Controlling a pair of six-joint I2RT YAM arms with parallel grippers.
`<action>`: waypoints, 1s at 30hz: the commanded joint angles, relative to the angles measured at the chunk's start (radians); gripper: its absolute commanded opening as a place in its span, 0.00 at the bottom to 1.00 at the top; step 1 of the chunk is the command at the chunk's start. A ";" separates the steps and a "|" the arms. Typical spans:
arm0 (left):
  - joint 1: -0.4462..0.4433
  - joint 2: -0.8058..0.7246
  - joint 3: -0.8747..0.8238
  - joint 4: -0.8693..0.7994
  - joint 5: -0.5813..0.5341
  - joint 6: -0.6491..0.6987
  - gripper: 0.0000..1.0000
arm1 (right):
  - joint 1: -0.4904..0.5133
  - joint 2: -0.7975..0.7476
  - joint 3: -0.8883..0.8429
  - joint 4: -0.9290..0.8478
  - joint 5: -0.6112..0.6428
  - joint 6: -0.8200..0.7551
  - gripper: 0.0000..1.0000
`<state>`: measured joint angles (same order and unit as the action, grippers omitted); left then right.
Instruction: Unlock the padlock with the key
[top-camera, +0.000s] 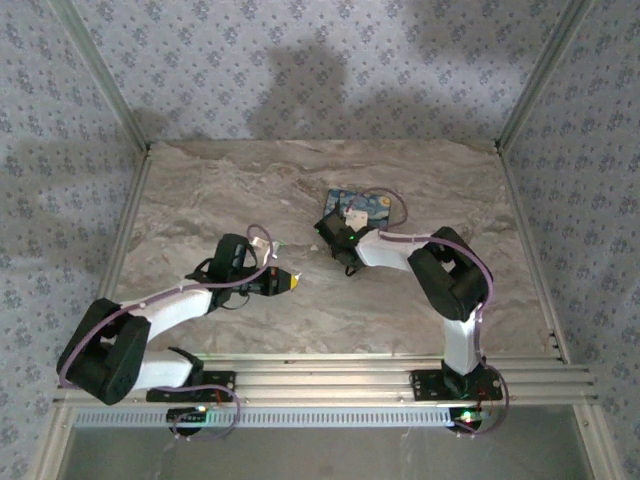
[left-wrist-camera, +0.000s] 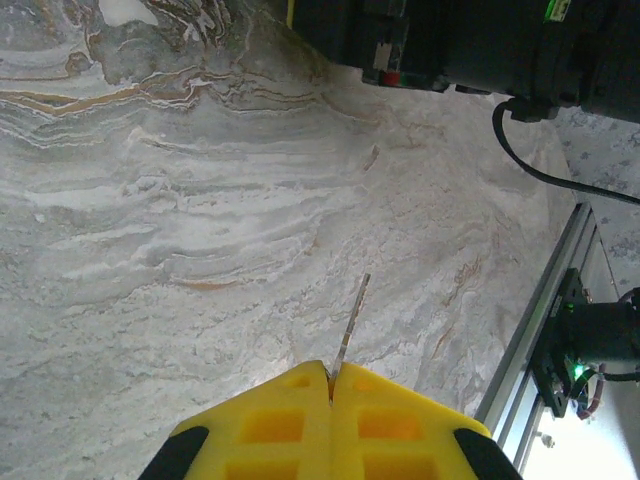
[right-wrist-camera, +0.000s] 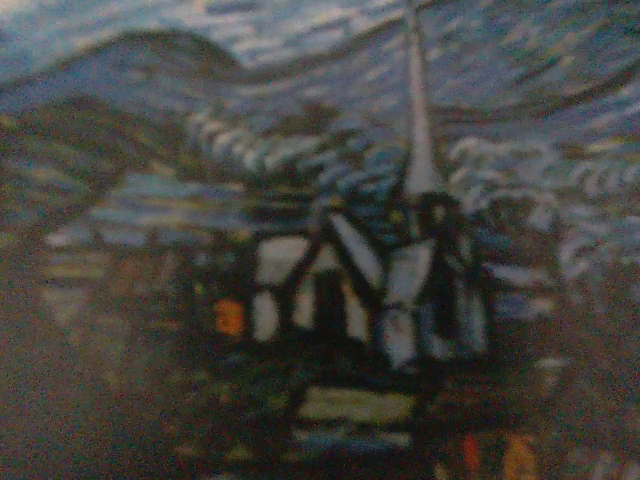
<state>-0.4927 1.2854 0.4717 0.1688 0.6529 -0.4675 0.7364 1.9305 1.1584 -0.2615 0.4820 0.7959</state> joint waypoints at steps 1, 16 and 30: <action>0.004 -0.034 -0.008 0.010 -0.022 0.006 0.00 | -0.014 -0.040 -0.011 0.013 -0.052 -0.027 0.11; -0.072 -0.041 -0.006 0.076 -0.124 0.017 0.00 | -0.080 -0.180 0.011 -0.130 -0.400 -0.035 0.00; -0.111 0.263 0.025 0.513 -0.079 -0.086 0.00 | -0.138 -0.228 0.066 -0.155 -0.703 -0.003 0.00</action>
<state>-0.5980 1.4971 0.4622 0.5240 0.5335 -0.5159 0.6125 1.7493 1.1969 -0.4156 -0.1219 0.7666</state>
